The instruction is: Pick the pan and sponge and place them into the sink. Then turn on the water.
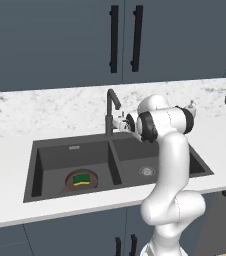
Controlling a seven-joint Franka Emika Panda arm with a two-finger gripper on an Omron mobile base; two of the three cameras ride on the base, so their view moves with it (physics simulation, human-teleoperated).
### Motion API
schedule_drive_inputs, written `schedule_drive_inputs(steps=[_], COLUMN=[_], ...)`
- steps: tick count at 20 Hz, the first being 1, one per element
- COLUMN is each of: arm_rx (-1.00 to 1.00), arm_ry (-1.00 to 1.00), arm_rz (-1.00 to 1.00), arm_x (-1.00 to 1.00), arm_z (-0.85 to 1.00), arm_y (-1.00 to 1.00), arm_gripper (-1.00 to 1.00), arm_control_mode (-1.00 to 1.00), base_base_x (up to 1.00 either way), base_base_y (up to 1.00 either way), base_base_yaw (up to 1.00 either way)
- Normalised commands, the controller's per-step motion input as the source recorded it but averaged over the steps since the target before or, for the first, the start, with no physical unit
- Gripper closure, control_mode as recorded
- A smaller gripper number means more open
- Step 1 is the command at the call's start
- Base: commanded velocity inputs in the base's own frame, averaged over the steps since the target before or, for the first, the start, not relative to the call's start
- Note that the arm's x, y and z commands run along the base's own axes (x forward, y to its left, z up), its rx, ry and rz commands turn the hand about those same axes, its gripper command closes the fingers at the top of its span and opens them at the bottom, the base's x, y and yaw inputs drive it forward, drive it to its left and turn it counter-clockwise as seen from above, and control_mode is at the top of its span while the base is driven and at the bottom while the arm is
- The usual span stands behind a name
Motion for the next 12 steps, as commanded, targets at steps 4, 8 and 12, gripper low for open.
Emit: schedule_drive_inputs(steps=[4, 8, 12], arm_rx=[0.0, 0.0, 0.03], arm_ry=[0.0, 0.0, 0.0], arm_rz=[-0.06, -0.08, -0.12], arm_x=[0.05, 0.02, 0.06], arm_z=[-0.12, -0.14, -0.14], arm_y=[-0.17, -0.23, -0.36], arm_gripper=[1.0, 1.0, 1.0], arm_control_mode=[-1.0, -1.0, -1.0], base_base_x=[0.0, 0.0, 0.0], base_base_y=[0.0, 0.0, 0.0], base_base_yaw=[0.0, 0.0, 0.0])
